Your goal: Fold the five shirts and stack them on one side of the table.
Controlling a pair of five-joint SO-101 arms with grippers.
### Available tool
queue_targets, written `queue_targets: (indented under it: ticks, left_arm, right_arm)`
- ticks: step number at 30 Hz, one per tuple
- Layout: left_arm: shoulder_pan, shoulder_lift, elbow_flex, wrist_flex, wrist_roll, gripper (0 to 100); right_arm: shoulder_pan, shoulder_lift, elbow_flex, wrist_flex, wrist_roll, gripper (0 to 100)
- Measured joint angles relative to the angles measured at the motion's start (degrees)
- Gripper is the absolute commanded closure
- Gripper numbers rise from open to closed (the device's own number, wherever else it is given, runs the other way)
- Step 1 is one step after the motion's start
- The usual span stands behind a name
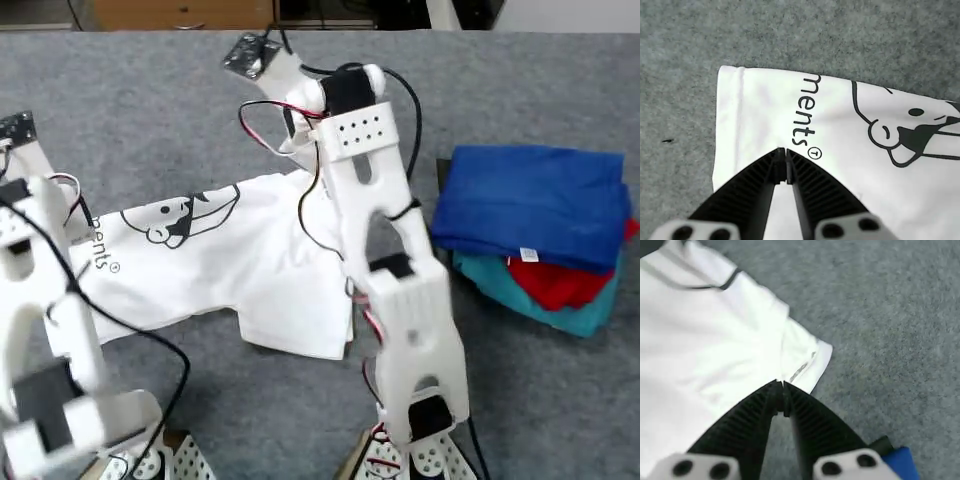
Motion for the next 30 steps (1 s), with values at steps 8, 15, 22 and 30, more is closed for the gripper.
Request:
queue_targets:
  ticks: [8,15,22,30]
  left_arm:
    - [-5.19,-19.25,20.31,-6.07,0.0,98]
    - [-10.73,-21.01,39.74,-24.88,0.0,98]
    - [-11.25,-21.1,42.37,-29.63,1.05,98]
    - [-11.25,-21.1,42.37,-29.63,1.05,98]
  right_arm:
    - [-4.22,-33.41,43.43,-0.97,5.89,99.4]
    - [-11.69,-53.45,77.63,-10.02,11.52,87.5]
    - [-21.01,-63.12,101.45,-20.57,12.13,78.3]
    - [-25.41,-64.09,115.25,-35.08,12.13,78.6]
